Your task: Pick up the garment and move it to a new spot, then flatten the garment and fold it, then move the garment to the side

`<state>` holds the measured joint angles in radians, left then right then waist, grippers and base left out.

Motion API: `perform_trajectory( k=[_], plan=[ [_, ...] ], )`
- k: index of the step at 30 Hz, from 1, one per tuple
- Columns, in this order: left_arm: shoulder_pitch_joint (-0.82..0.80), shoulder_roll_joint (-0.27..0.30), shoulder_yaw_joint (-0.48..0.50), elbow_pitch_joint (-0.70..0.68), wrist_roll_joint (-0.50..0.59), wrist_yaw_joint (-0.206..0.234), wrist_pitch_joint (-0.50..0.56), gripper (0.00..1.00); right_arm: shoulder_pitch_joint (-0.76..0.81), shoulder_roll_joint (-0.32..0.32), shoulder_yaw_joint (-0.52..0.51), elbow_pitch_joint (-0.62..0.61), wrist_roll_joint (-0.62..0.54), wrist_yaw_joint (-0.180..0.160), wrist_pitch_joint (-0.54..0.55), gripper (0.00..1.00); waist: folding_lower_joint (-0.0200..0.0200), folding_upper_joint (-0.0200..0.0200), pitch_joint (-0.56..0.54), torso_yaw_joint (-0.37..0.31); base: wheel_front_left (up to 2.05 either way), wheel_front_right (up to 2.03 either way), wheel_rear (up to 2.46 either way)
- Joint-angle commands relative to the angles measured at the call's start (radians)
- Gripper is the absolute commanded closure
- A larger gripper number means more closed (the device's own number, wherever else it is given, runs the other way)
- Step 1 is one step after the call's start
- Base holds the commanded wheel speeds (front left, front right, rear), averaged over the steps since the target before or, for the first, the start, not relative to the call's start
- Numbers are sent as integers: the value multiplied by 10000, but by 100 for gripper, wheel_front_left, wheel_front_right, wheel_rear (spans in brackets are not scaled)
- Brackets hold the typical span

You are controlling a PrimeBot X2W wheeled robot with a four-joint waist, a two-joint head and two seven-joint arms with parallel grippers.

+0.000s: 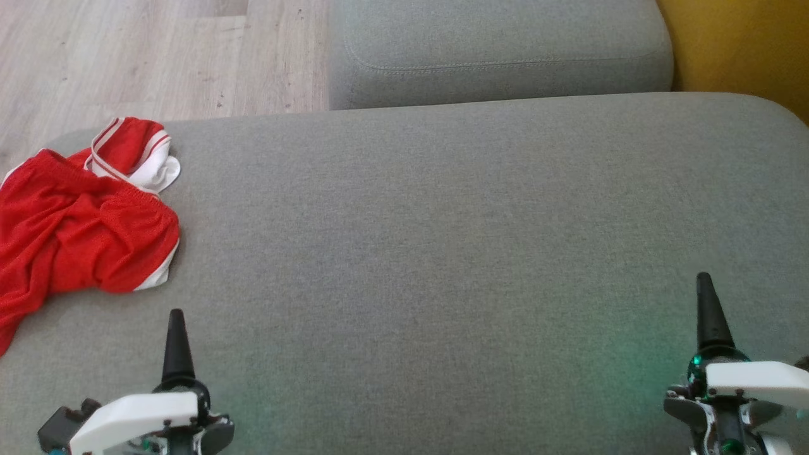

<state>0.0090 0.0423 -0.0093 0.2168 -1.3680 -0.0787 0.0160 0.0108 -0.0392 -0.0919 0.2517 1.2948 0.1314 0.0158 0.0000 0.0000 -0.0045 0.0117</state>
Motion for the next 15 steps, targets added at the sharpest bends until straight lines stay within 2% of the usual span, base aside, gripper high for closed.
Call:
perform_trajectory(
  k=[1, 15],
  plan=[
    [-139, 46, -61, -472, 423, 72, -123, 0, -245, -56, 174, -498, -451, -2, -134, 0, 0, 0, -10, 12, 0, 0, 0],
    [32, 59, -575, -631, 3064, 242, -538, 0, -23, -64, 727, -925, -2638, -3, -547, 0, 0, 0, -92, 106, 0, 0, 0]
  ],
)
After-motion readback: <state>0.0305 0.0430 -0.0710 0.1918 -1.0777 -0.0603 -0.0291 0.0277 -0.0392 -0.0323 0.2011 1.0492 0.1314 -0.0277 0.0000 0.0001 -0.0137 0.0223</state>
